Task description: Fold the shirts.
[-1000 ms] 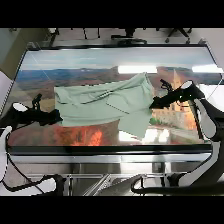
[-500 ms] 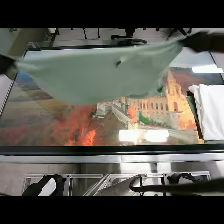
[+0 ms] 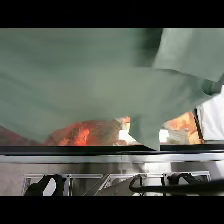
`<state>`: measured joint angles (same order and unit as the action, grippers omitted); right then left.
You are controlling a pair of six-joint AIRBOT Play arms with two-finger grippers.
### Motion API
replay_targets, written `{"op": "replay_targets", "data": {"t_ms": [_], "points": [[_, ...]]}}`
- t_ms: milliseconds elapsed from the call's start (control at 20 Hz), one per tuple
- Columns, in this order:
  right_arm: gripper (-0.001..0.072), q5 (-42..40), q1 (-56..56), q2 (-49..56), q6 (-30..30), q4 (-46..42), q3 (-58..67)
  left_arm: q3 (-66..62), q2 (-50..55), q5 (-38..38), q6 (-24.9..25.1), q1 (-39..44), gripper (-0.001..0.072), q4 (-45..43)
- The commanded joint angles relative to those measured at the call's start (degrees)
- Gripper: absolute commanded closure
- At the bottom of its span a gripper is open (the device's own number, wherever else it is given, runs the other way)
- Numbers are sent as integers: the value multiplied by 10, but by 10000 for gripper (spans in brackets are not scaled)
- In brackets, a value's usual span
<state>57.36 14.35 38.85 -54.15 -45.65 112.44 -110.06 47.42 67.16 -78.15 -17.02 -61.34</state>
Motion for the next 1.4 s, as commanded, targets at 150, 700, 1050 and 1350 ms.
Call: {"op": "replay_targets", "data": {"t_ms": [150,700,1050,1350], "points": [[693,108,-8,179,-13,45,-69,130,151,-9,81,82,698,54],[694,24,-11,535,-18,43,-142,162,563,-53,103,103,698,56],[694,99,-2,534,-51,-81,-148,79,646,30,102,76,698,54],[693,88,-4,535,-52,-88,-169,79,685,49,97,91,698,34]]}}
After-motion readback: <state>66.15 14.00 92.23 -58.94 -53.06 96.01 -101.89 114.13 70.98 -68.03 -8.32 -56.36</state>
